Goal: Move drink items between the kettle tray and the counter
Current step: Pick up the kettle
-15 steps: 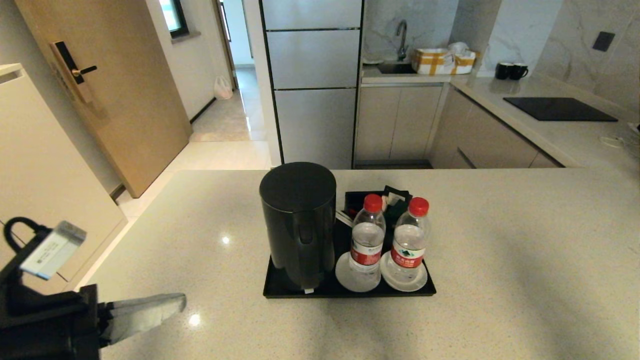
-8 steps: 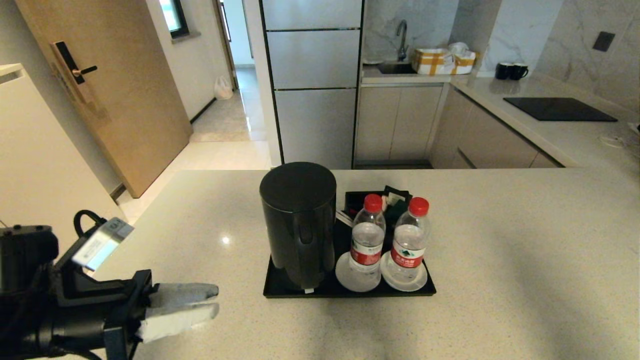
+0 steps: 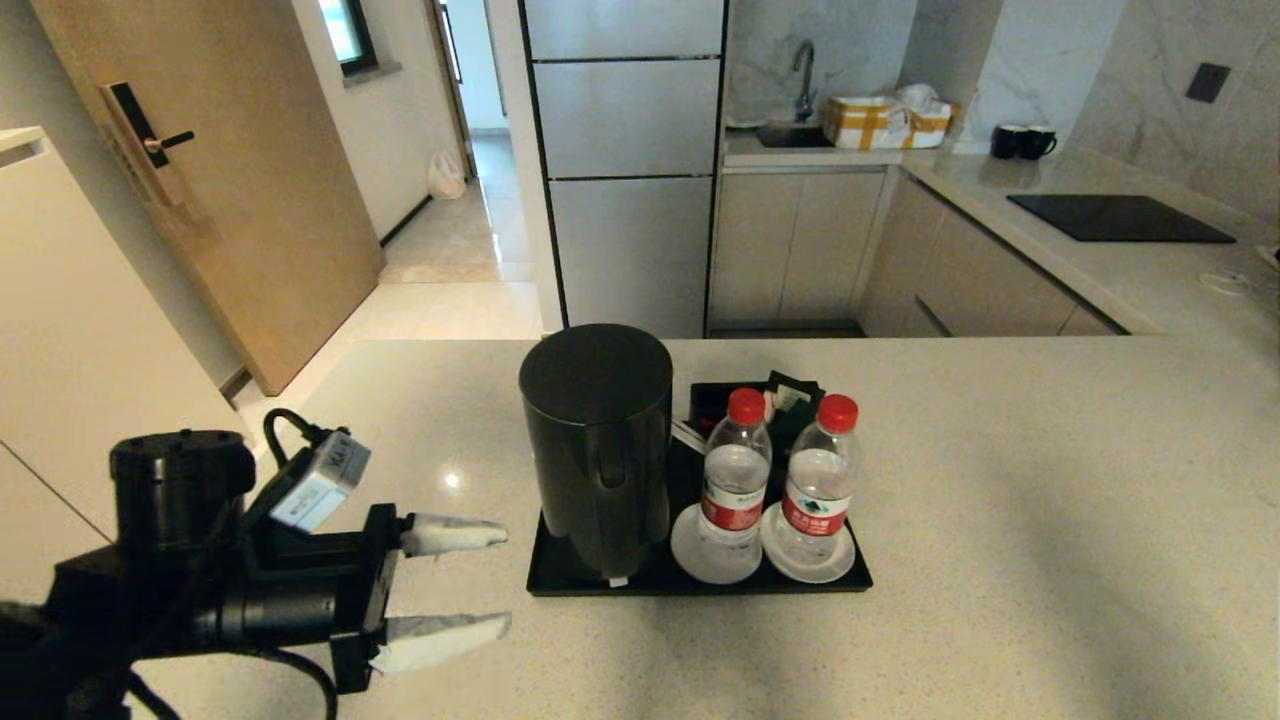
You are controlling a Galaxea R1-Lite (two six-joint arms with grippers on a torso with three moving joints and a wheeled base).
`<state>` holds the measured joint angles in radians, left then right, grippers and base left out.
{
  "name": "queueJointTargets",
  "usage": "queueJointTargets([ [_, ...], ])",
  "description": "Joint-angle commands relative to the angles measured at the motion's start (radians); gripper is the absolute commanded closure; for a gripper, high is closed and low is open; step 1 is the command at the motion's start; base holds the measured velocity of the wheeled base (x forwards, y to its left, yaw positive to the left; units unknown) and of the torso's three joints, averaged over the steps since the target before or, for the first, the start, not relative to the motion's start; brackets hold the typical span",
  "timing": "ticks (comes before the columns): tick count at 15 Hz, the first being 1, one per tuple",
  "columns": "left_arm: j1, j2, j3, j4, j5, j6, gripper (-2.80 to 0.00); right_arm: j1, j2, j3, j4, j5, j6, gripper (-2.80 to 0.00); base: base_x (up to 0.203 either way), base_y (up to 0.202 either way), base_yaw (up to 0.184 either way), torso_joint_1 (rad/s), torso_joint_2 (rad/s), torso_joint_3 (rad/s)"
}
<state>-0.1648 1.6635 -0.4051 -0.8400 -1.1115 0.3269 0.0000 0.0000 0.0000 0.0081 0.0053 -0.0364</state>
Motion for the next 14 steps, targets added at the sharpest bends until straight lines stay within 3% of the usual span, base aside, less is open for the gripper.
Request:
queueJointTargets([
  [1, -0.1, 0.097, -0.034, -0.133, 0.101, -0.021, -2.8, 0.0, 0.0, 0.0, 0.0, 0.001, 0.0, 0.0, 0.0, 0.0, 0.0, 0.0, 0.0, 0.0],
  [2, -0.108, 0.104, -0.04, -0.149, 0.117, -0.032, -2.8, 0.0, 0.0, 0.0, 0.0, 0.001, 0.0, 0.0, 0.0, 0.0, 0.0, 0.0, 0.0, 0.0],
  [4, -0.164, 0.117, -0.032, -0.282, 0.185, -0.129, -2.8, 0.0, 0.0, 0.0, 0.001, 0.001, 0.0, 0.0, 0.0, 0.0, 0.0, 0.0, 0.0, 0.0],
  [6, -0.183, 0.128, -0.033, -0.32, 0.22, -0.167, -2.8, 0.0, 0.0, 0.0, 0.0, 0.001, 0.0, 0.0, 0.0, 0.0, 0.0, 0.0, 0.0, 0.0],
  [9, -0.256, 0.259, -0.053, -0.627, 0.379, -0.303, -2.8, 0.0, 0.0, 0.0, 0.0, 0.001, 0.0, 0.0, 0.0, 0.0, 0.0, 0.0, 0.0, 0.0],
  [11, -0.272, 0.246, -0.078, -0.655, 0.385, -0.384, -2.8, 0.0, 0.0, 0.0, 0.001, 0.001, 0.0, 0.0, 0.0, 0.0, 0.0, 0.0, 0.0, 0.0],
  [14, -0.297, 0.256, -0.078, -0.657, 0.381, -0.395, -2.8, 0.0, 0.0, 0.0, 0.001, 0.001, 0.0, 0.0, 0.0, 0.0, 0.0, 0.0, 0.0, 0.0],
])
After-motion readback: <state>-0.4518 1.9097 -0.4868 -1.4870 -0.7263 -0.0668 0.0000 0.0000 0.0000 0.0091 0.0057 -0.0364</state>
